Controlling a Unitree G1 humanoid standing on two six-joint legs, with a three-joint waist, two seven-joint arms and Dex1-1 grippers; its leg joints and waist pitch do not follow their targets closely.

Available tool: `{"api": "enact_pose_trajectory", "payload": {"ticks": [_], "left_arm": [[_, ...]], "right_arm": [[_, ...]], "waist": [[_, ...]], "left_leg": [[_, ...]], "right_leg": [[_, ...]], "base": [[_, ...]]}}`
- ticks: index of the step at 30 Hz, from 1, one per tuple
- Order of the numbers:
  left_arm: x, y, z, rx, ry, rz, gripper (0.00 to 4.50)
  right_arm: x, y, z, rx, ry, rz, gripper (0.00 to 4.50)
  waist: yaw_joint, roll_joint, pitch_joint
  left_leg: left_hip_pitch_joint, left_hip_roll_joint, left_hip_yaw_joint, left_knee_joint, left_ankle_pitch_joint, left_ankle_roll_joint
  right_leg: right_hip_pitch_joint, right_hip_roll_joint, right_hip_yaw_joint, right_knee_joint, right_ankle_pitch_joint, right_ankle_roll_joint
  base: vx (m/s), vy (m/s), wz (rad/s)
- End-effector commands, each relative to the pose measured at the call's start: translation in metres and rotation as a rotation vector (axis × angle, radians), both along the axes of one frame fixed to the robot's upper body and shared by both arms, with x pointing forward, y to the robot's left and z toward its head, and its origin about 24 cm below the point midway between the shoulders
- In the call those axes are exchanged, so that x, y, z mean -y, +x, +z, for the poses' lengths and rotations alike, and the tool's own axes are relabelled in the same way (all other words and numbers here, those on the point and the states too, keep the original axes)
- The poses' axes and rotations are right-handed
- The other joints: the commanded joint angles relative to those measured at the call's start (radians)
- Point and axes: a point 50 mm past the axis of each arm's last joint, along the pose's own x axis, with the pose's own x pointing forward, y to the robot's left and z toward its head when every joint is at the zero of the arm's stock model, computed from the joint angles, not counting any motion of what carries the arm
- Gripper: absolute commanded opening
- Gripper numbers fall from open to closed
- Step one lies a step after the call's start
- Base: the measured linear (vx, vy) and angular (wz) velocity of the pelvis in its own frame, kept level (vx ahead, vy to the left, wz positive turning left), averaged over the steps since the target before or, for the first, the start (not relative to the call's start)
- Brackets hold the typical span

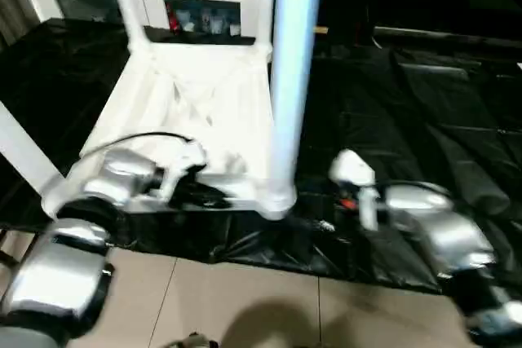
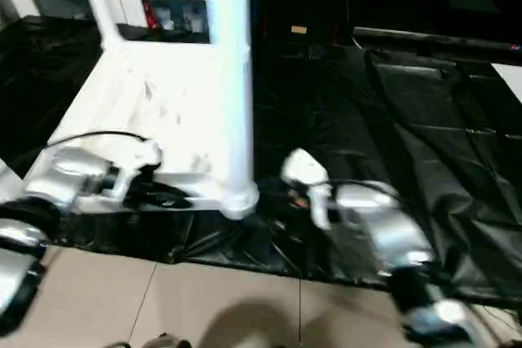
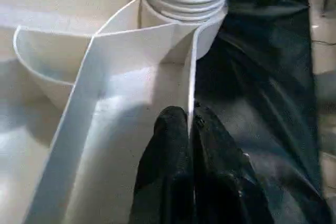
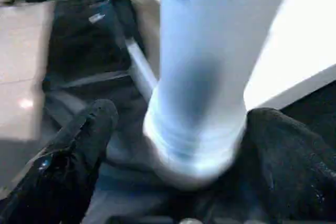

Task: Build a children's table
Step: Rotate leg to tighten

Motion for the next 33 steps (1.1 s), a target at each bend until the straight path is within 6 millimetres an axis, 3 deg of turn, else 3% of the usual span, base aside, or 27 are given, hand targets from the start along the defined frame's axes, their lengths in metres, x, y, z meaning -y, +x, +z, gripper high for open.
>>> {"api": "enact_pose_trajectory", "payload": {"ticks": [1, 5, 6, 8, 21, 26, 31, 32, 33], "left_arm": [[0.006, -0.004, -0.011, -0.023, -0.015, 0.031, 0.03], [0.013, -0.004, -0.011, -0.012, -0.030, 0.041, 0.00], [0.014, -0.004, -0.011, -0.008, -0.031, 0.040, 0.00], [0.013, -0.003, -0.010, -0.002, -0.028, 0.043, 0.00], [0.004, -0.008, -0.011, -0.008, -0.008, 0.046, 0.00], [0.001, -0.008, -0.011, -0.024, 0.002, 0.043, 0.00], [0.012, -0.005, -0.012, -0.023, -0.016, 0.088, 0.00], [0.019, -0.004, -0.013, -0.016, -0.020, 0.099, 0.00], [0.031, -0.002, -0.014, -0.002, -0.024, 0.122, 0.00]], "right_arm": [[0.000, 0.004, -0.001, 0.026, -0.024, -0.024, 4.50], [-0.003, 0.009, -0.001, 0.042, -0.015, -0.049, 4.31], [-0.003, 0.010, 0.000, 0.045, -0.015, -0.051, 4.31], [-0.002, 0.012, 0.000, 0.048, -0.016, -0.053, 4.10], [-0.002, 0.018, -0.004, 0.057, -0.014, -0.051, 2.93], [-0.003, 0.019, -0.007, 0.041, 0.003, -0.068, 2.76], [-0.007, 0.021, -0.017, 0.011, 0.014, -0.157, 2.73], [-0.010, 0.021, -0.021, 0.008, 0.015, -0.205, 2.72], [-0.016, 0.020, -0.028, -0.005, 0.020, -0.263, 2.72]], "waist": [[0.001, -0.002, -0.071], [0.004, -0.003, -0.070], [0.002, -0.012, -0.070], [0.003, -0.009, -0.070], [0.001, -0.006, -0.072], [-0.002, -0.005, -0.071], [-0.008, -0.005, -0.068], [-0.010, -0.008, -0.067], [-0.015, -0.004, -0.065]], "left_leg": [[0.021, 0.027, -0.017, -0.069, -0.287, -0.018], [0.020, 0.027, -0.016, -0.072, -0.279, -0.005], [0.019, 0.028, -0.016, -0.072, -0.282, -0.004], [0.020, 0.027, -0.016, -0.071, -0.278, -0.001], [0.017, 0.027, -0.014, -0.071, -0.261, 0.006], [0.020, 0.027, -0.014, -0.072, -0.282, 0.002], [0.020, 0.026, -0.017, -0.074, -0.305, -0.008], [0.020, 0.026, -0.017, -0.075, -0.308, -0.008], [0.020, 0.026, -0.019, -0.077, -0.322, -0.014]], "right_leg": [[0.041, -0.070, 0.037, -0.074, -0.222, -0.254], [0.042, -0.066, 0.037, -0.078, -0.257, -0.220], [0.041, -0.067, 0.037, -0.079, -0.266, -0.216], [0.040, -0.067, 0.038, -0.079, -0.275, -0.208], [0.041, -0.065, 0.037, -0.074, -0.237, -0.218], [0.038, -0.066, 0.038, -0.077, -0.265, -0.216], [0.036, -0.068, 0.038, -0.083, -0.312, -0.211], [0.037, -0.068, 0.038, -0.084, -0.324, -0.207], [0.032, -0.069, 0.039, -0.086, -0.353, -0.201]], "base": [[0.000, 0.000, 0.00], [0.000, 0.000, 0.00], [0.000, 0.000, 0.00], [0.000, 0.000, 0.00], [0.000, 0.000, 0.00], [0.000, 0.000, 0.00], [0.000, 0.000, 0.00], [0.000, 0.000, 0.00], [0.000, 0.000, 0.00]]}}
